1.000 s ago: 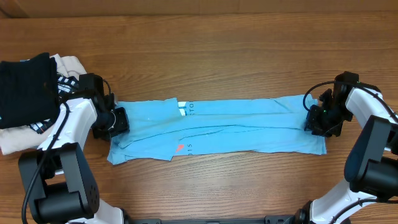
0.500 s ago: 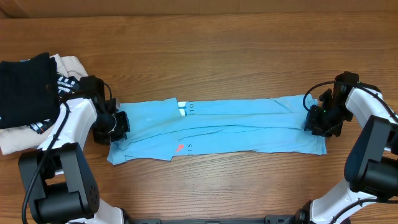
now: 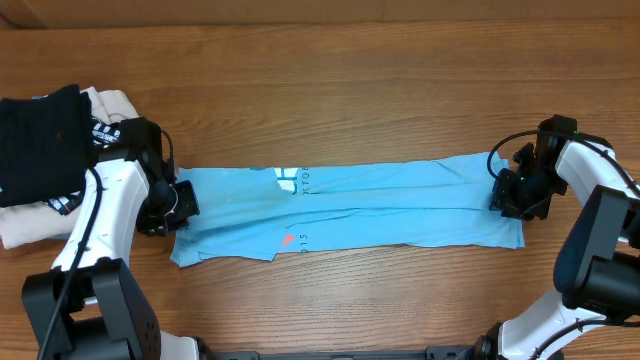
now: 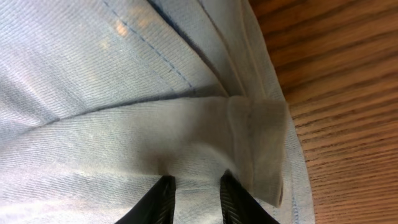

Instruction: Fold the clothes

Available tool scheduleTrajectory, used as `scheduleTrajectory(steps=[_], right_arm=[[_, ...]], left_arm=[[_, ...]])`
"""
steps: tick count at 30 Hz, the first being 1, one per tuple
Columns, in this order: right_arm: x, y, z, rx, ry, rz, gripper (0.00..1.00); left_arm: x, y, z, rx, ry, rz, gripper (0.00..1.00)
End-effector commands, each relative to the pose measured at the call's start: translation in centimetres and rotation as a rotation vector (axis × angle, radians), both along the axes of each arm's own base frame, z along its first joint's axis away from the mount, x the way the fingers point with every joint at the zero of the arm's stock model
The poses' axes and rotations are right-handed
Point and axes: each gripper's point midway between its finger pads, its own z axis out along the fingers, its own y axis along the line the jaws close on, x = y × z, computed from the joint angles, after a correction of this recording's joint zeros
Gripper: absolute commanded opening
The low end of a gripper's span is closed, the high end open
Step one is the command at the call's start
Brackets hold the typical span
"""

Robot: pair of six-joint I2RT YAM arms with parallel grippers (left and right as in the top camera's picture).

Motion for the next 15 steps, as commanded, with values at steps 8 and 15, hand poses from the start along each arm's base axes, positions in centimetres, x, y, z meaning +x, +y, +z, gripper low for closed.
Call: scheduleTrajectory(steps=[8, 15], right_arm=[[-0.26, -0.55, 0.17, -0.027, -0.005, -0.005, 0.28], [-0.35, -0.52, 0.18, -0.026, -0.001, -0.005, 0.28]], left_arm=[[-1.01, 0.61, 0.72, 0.039, 0.038, 0.015, 0.04], [-0.99, 0.53, 0.57, 0.038, 0.038, 0.012, 0.15]])
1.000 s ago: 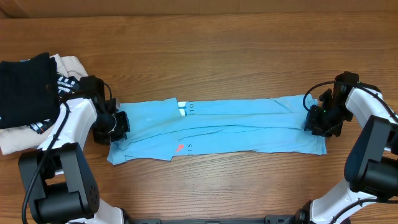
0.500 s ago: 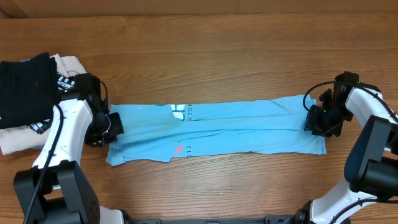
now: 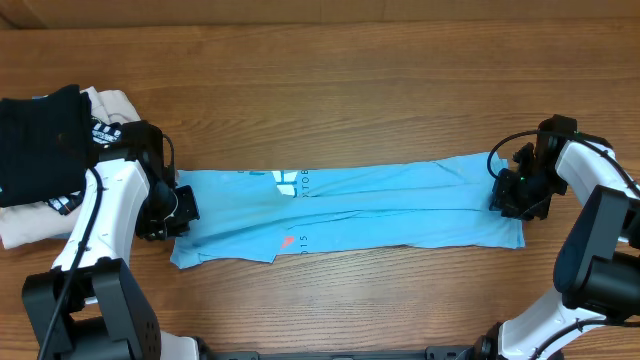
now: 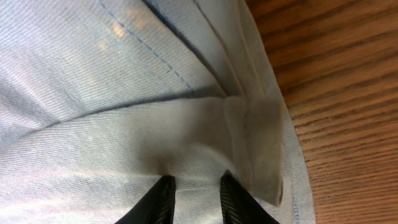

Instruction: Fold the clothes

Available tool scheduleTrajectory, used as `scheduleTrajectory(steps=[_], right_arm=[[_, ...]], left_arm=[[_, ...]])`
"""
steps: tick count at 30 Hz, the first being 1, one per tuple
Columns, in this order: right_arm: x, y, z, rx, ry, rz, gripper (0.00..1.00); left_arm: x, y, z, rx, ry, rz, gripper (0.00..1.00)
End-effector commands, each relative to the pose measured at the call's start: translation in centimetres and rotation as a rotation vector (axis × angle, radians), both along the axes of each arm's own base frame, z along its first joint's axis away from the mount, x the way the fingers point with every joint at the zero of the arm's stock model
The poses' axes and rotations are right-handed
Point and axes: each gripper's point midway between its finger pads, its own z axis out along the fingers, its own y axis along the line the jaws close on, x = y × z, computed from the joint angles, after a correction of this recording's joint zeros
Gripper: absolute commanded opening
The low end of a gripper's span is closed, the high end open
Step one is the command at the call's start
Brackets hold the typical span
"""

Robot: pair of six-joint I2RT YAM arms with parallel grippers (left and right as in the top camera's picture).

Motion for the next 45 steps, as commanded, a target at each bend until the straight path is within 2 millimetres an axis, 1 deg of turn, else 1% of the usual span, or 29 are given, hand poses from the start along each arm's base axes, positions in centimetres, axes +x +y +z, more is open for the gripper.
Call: scheduleTrajectory(steps=[1, 2, 3, 11, 15, 16, 17, 20, 21, 23, 24, 25, 28, 31, 39, 42, 45], right_arm=[[-0.4, -0.5, 0.2, -0.026, -0.001, -0.005, 0.28], [-0.4, -0.5, 0.2, -0.026, -0.001, -0.005, 0.28], [-0.4, -0.5, 0.2, -0.026, -0.001, -0.005, 0.28], [-0.1, -0.6, 0.3, -0.025, -0.007, -0.006, 0.29], [1.3, -1.0, 2.6, -0.015, -0.037, -0.015, 0.35], [1.7, -1.3, 3.5, -0.02, -0.05, -0.018, 0.38], [2.1, -1.6, 4.4, -0.026, -0.065, -0.018, 0.4], [3.1, -2.6, 6.8, -0.043, -0.109, -0.035, 0.45], [3.3, -3.0, 7.4, -0.048, -0.123, -0.044, 0.49], [3.4, -3.8, 8.0, -0.053, -0.138, -0.052, 0.56], [3.3, -4.1, 8.0, -0.054, -0.14, -0.049, 0.61], [3.0, -4.4, 8.0, -0.053, -0.135, -0.048, 0.62], [2.2, -4.7, 7.6, -0.024, -0.115, -0.064, 0.63], [1.6, -3.9, 6.9, 0.051, -0.121, -0.027, 0.65], [0.7, -2.1, 4.2, 0.118, -0.133, 0.044, 0.74], [0.2, -1.8, 2.9, 0.119, -0.134, 0.054, 0.75], [0.2, -1.4, 2.0, 0.132, -0.154, 0.055, 0.75]], left_arm=[[0.3, 0.6, 0.5, 0.037, -0.016, 0.008, 0.23], [0.3, 0.6, 0.5, 0.036, -0.015, 0.008, 0.31], [0.3, 0.6, 0.5, 0.036, -0.013, 0.008, 0.34], [0.5, 0.6, 0.4, 0.038, -0.025, 0.008, 0.35], [0.8, 0.6, 0.4, 0.039, -0.036, 0.009, 0.35], [1.0, 0.6, 0.4, 0.039, -0.044, 0.009, 0.37], [1.2, 0.6, 0.4, 0.037, -0.052, 0.009, 0.42], [1.7, 0.3, 0.4, 0.015, -0.075, 0.008, 0.45], [2.0, 0.1, 0.4, 0.004, -0.085, 0.008, 0.46], [2.5, -0.2, 0.4, -0.011, -0.106, 0.01, 0.49], [2.7, -0.3, 0.4, -0.019, -0.116, 0.01, 0.49], [3.0, -0.4, 0.4, -0.029, -0.129, 0.011, 0.5], [3.6, -0.8, 0.4, -0.053, -0.156, 0.012, 0.5], [3.8, -0.8, 0.4, -0.054, -0.162, 0.011, 0.5], [3.8, -0.8, 0.4, -0.054, -0.161, 0.011, 0.51], [3.8, -0.8, 0.4, -0.054, -0.162, 0.004, 0.51], [3.8, -0.8, 0.4, -0.054, -0.162, 0.004, 0.51]])
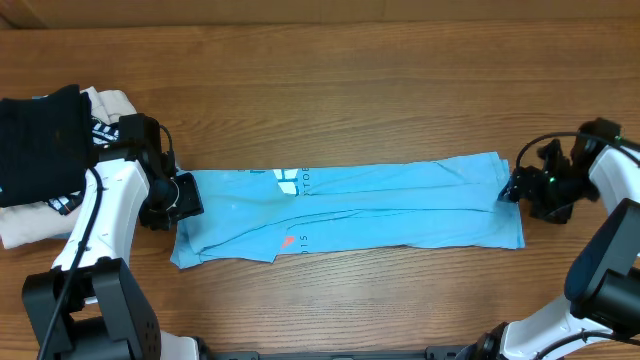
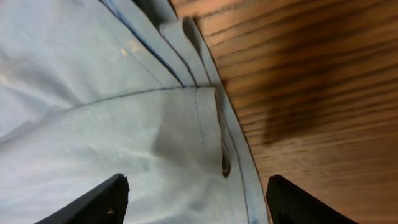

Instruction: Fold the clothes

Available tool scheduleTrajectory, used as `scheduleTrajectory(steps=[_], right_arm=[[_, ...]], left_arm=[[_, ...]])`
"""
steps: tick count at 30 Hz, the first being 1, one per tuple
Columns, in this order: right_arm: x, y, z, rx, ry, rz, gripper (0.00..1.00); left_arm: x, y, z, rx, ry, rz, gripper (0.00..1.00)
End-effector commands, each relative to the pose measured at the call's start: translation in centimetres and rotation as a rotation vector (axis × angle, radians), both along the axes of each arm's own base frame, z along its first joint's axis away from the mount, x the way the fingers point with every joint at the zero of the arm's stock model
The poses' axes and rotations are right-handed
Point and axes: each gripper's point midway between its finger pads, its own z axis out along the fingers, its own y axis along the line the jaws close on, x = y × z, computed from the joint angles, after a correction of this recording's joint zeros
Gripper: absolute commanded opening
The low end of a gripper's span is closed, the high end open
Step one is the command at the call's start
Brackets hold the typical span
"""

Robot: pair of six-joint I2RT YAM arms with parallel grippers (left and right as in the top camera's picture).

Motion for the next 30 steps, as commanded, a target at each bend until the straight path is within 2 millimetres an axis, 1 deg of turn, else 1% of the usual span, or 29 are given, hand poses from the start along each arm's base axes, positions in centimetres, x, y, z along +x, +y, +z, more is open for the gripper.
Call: scheduleTrajectory(steps=[1, 6, 10, 13, 20, 24, 28, 30], right_arm=[[0.1, 1.3, -0.7, 0.044, -0.043, 0.03, 0.75], [0.2, 2.7, -2.0, 0.073, -0.076, 0.049, 0.74], [0.1, 3.7, -2.9, 0.07, -0.084, 0.077, 0.72], [0.5, 4.0, -3.1, 0.064, -0.098, 0.093, 0.62], [0.9, 3.8, -3.1, 0.052, -0.115, 0.092, 0.47], [1.5, 3.6, -3.1, 0.046, -0.127, 0.051, 0.37], [1.9, 3.4, -3.0, 0.037, -0.144, 0.044, 0.3], [1.9, 2.9, -3.2, 0.008, -0.134, 0.036, 0.23]], left_arm=[[0.4, -0.2, 0.5, -0.008, -0.023, -0.007, 0.51], [0.4, -0.2, 0.5, -0.008, -0.023, -0.007, 0.51], [0.3, -0.2, 0.5, -0.009, -0.019, -0.007, 0.51], [0.2, -0.2, 0.5, -0.01, -0.015, -0.007, 0.51], [-0.2, -0.3, 0.5, -0.012, 0.001, -0.015, 0.51], [-0.2, -0.3, 0.5, -0.013, 0.002, -0.015, 0.5], [-0.2, -0.3, 0.5, -0.013, 0.003, -0.014, 0.5], [-0.2, -0.3, 0.5, -0.012, 0.001, -0.015, 0.5]])
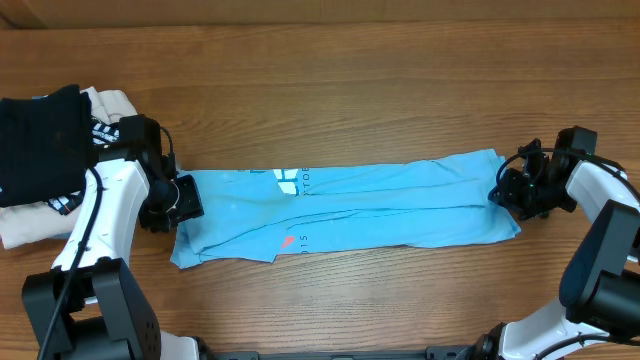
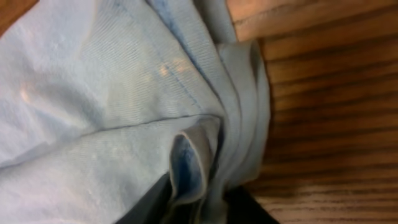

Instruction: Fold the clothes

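Observation:
A light blue shirt (image 1: 350, 205), folded into a long narrow strip, lies across the middle of the wooden table. My right gripper (image 1: 503, 193) is at its right end. In the right wrist view the gripper (image 2: 199, 208) is shut on the bunched, layered edge of the shirt (image 2: 124, 93), with a fold of cloth pinched between the dark fingers. My left gripper (image 1: 183, 200) sits at the strip's left end, touching the cloth; the overhead view does not show how its jaws stand.
A pile of clothes lies at the far left: a black garment (image 1: 40, 130) on top of beige ones (image 1: 30, 225), right beside my left arm. Bare wooden table (image 1: 350, 90) stretches behind and in front of the shirt.
My right gripper was open just off the shirt's right edge; now it has moved left onto that edge and shut on the bunched layers. The left arm has barely moved.
At first my right gripper was shut on the shirt's right end and the left gripper sat at the left end. Then the right one stood open, drawn back to the right off the cloth. Now it is shut on the layered edge again.

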Available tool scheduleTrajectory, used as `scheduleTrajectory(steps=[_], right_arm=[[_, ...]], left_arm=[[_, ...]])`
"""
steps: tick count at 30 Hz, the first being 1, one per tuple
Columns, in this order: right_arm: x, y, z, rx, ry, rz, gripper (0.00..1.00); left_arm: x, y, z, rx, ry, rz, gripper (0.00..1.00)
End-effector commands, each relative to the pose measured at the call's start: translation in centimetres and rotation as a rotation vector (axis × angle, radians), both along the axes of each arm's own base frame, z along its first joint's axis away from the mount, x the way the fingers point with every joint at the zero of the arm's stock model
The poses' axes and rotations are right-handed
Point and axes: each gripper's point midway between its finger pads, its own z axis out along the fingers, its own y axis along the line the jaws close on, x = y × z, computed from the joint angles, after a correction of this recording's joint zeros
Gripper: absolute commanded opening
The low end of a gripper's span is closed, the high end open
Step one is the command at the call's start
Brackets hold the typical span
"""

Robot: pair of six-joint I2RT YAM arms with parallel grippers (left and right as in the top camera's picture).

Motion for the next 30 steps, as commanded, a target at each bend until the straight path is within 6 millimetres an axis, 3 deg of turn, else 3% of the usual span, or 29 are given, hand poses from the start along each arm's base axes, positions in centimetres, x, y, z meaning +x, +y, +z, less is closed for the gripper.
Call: scheduleTrajectory(steps=[1, 6, 13, 19, 23, 27, 30], right_arm=[[-0.5, -0.4, -0.9, -0.04, 0.043, -0.033, 0.2], [-0.5, -3.9, -0.2, -0.178, 0.094, -0.168, 0.07], [1.6, -9.2, 3.7, -0.201, 0.018, -0.334, 0.07], [2.1, -13.1, 7.5, -0.272, -0.005, -0.401, 0.07], [2.9, -12.0, 9.5, -0.271, -0.003, -0.345, 0.08], [3.9, -7.8, 10.0, -0.257, 0.019, -0.218, 0.08], [4.3, -3.5, 9.8, -0.244, 0.049, -0.106, 0.09]], left_arm=[[0.5, -0.2, 0.5, -0.008, -0.026, -0.014, 0.5], [1.0, -0.2, 0.8, -0.013, -0.045, -0.015, 0.49], [2.9, -0.5, 2.6, -0.036, -0.115, -0.042, 0.5], [4.1, -0.4, 3.7, -0.03, -0.156, -0.042, 0.51], [3.9, -0.4, 3.7, -0.031, -0.15, -0.042, 0.51], [3.8, -0.7, 3.7, -0.045, -0.144, -0.043, 0.51], [3.8, -0.9, 3.7, -0.061, -0.148, -0.043, 0.51]])
